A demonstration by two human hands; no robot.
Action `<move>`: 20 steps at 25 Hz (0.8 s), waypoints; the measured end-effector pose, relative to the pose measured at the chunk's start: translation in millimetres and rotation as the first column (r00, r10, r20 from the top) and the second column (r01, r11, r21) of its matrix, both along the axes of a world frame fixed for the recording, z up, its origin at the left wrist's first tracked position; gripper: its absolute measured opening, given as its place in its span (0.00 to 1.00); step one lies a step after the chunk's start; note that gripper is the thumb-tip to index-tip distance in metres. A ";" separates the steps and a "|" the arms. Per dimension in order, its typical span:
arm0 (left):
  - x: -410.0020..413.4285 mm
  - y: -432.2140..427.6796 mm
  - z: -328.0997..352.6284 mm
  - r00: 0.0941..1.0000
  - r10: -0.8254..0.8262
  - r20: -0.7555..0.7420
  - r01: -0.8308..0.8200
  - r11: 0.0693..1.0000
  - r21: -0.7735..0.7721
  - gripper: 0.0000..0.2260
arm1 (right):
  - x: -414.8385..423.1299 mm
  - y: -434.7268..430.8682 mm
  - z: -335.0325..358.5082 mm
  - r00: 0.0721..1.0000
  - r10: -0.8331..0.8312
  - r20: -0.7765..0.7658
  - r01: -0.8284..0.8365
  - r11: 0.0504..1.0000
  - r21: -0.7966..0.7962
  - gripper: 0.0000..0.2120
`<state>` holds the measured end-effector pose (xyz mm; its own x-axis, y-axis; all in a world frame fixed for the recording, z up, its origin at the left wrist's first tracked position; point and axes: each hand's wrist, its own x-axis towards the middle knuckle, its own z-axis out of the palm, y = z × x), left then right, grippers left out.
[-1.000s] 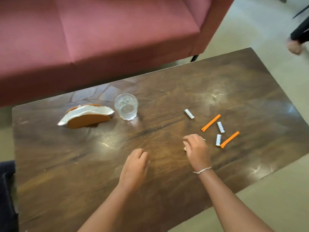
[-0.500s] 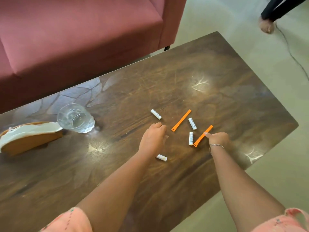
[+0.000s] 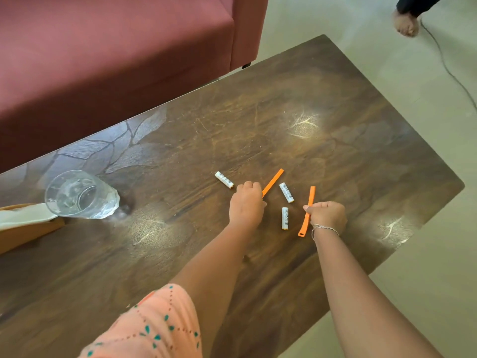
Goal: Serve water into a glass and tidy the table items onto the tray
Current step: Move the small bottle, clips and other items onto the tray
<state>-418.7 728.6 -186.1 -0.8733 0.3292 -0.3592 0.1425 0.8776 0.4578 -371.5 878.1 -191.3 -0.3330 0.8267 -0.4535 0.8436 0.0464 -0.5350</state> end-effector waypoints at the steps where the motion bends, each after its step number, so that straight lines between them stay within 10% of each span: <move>1: 0.3 4.9 -2.6 1.000 0.003 -0.006 -0.003 1.000 -0.015 0.11 | 4.7 0.1 1.0 0.998 0.000 -0.058 0.000 1.000 0.005 0.10; 20: 74.9 -203.2 67.6 0.775 0.632 0.007 -0.595 0.727 0.342 0.03 | 15.7 -166.2 65.7 0.822 0.348 -0.451 -0.394 0.919 -0.009 0.08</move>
<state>-343.8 525.4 -118.5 -0.9488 -0.2157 -0.2307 -0.3153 0.6046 0.7315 -355.8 711.9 -125.6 -0.7861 0.5596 -0.2626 0.4554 0.2371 -0.8581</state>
